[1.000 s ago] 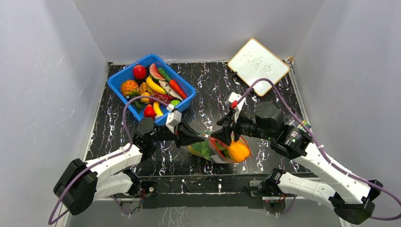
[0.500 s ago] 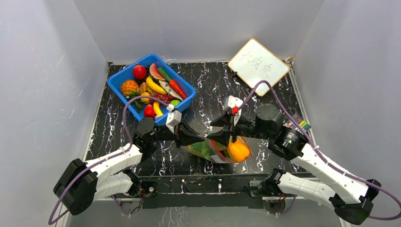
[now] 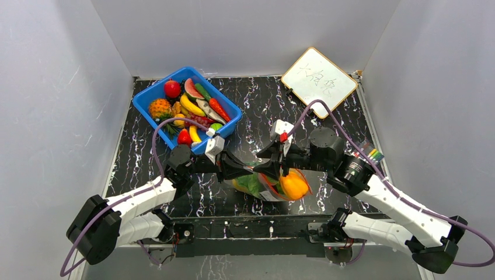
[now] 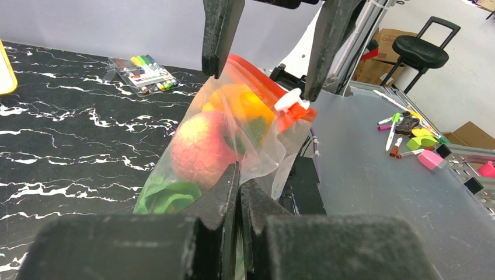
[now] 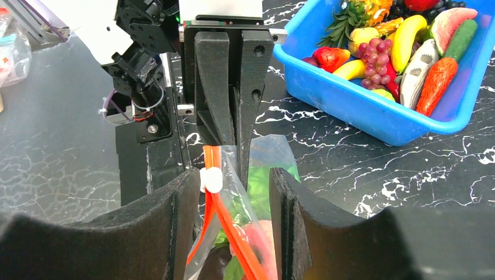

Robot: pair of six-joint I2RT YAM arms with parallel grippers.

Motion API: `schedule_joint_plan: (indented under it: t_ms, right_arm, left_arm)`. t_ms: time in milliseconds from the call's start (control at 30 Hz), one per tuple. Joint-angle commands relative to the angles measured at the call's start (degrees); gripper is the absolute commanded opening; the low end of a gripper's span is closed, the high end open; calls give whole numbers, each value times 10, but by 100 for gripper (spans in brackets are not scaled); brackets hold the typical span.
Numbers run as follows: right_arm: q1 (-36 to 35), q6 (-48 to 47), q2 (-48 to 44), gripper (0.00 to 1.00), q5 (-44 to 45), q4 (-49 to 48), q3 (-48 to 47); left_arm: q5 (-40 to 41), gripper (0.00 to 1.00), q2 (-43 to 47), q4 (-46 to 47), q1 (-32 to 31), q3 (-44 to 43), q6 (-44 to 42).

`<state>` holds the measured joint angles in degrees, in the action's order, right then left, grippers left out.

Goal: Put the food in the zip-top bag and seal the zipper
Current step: Zip the zipper food storage bag at the center of the board.

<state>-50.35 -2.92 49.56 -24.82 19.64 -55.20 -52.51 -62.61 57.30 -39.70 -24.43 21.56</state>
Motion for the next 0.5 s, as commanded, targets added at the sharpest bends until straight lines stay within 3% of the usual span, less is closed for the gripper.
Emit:
schedule_joint_plan:
  t_ms: [0, 333, 467]
  right_arm:
    - [-10, 1, -2, 47, -2, -20, -5]
    - [-27, -27, 4, 52, 26, 22, -21]
    - [-31, -36, 12, 43, 60, 22, -24]
  left_arm:
    - [5, 0, 0, 50, 3, -15, -5]
    - [22, 0, 1, 58, 3, -17, -3]
    - [22, 0, 2, 63, 2, -13, -1]
